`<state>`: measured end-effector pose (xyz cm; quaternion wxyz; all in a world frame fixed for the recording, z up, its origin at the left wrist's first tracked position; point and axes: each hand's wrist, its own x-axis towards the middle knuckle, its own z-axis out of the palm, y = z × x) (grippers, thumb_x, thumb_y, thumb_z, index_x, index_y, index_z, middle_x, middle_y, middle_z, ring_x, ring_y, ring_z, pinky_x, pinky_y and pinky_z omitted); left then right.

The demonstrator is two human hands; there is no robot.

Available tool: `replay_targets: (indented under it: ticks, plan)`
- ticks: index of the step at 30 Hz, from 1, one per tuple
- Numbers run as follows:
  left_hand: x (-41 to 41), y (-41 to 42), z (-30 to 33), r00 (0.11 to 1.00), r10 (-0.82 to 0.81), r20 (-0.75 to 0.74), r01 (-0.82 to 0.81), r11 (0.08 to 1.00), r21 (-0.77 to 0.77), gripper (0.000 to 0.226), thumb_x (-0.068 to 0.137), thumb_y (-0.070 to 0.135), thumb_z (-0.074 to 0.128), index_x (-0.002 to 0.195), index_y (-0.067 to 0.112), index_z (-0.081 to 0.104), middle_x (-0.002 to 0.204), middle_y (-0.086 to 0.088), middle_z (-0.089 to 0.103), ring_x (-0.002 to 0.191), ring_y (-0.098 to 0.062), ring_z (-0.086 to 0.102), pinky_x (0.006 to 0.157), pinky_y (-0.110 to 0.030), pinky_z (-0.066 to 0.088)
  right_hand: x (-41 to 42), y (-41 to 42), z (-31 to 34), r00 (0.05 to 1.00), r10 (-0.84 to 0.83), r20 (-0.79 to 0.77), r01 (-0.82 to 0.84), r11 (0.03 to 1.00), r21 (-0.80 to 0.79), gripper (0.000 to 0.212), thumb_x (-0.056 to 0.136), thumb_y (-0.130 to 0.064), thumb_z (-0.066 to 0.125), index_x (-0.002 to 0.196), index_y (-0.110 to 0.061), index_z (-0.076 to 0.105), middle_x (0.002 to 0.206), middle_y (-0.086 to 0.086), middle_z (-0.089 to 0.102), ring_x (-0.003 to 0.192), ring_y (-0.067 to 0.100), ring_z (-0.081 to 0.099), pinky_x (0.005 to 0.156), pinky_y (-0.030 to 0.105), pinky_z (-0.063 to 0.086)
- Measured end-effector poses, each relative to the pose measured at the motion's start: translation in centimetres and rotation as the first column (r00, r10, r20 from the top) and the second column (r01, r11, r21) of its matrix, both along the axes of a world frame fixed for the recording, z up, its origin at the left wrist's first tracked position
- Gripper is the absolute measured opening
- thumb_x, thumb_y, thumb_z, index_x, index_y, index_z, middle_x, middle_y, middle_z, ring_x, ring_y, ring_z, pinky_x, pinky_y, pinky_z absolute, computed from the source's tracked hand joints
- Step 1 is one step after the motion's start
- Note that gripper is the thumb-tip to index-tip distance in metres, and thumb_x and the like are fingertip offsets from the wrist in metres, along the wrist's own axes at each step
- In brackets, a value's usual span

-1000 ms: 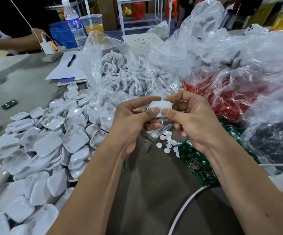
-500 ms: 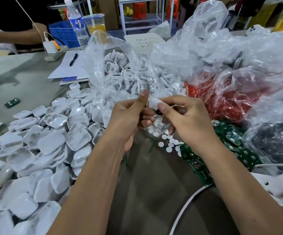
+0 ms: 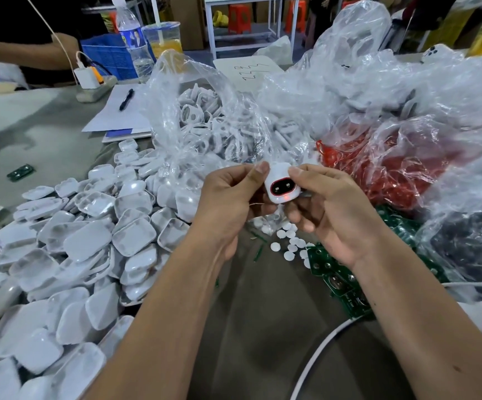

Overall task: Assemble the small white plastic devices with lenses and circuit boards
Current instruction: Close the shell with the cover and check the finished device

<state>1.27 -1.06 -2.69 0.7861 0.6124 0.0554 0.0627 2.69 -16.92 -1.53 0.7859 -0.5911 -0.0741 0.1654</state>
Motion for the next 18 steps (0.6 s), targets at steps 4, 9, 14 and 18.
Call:
replay_targets:
  ticks: [4,9,14,18]
  plan:
    - [0.0,0.0,-0.1,1.000,0.006,0.017,-0.005,1.000,-0.009,0.025,0.100,0.018,0.063,0.090,-0.003,0.073,0.081,-0.018,0.071,0.073,-0.025,0.067,0.065,-0.031,0.060,-0.1,0.3,-0.2,0.997,-0.034,0.070,0.034,0.999,-0.005,0.020,0.102,-0.011,0.060,0.085,-0.003,0.065,0.072,0.012,0.066,0.046,0.014,0.050,0.036,0.018,0.034]
    - [0.3,-0.3,-0.5,0.999,0.043,0.021,-0.042,0.997,-0.064,0.027,0.100,0.018,0.063,0.093,-0.006,0.072,0.081,-0.019,0.071,0.073,-0.026,0.068,0.066,-0.034,0.061,0.1,0.6,-0.6,0.978,-0.087,0.189,0.096,0.995,-0.040,0.022,0.102,-0.010,0.062,0.082,-0.006,0.068,0.070,0.012,0.068,0.047,0.015,0.055,0.040,0.021,0.041]
    - [0.2,-1.2,-1.0,0.998,0.030,0.047,-0.027,0.997,-0.074,0.028,0.103,0.020,0.060,0.098,-0.002,0.075,0.092,-0.020,0.076,0.084,-0.029,0.075,0.082,-0.039,0.063,0.3,1.1,-1.4,0.679,-0.171,0.714,0.527,0.791,-0.311,0.013,0.097,-0.008,0.071,0.084,-0.011,0.069,0.073,0.001,0.068,0.058,0.009,0.067,0.055,0.023,0.053]
    - [-0.1,-2.1,-1.2,0.995,-0.066,0.073,0.068,0.997,-0.029,0.034,0.103,0.029,0.060,0.101,-0.002,0.074,0.098,-0.035,0.069,0.087,-0.034,0.069,0.085,-0.046,0.058,0.4,1.2,-1.8,0.462,-0.024,0.886,0.695,0.631,-0.345,0.012,0.095,-0.003,0.068,0.084,-0.002,0.070,0.080,0.003,0.063,0.068,0.019,0.057,0.064,0.036,0.049]
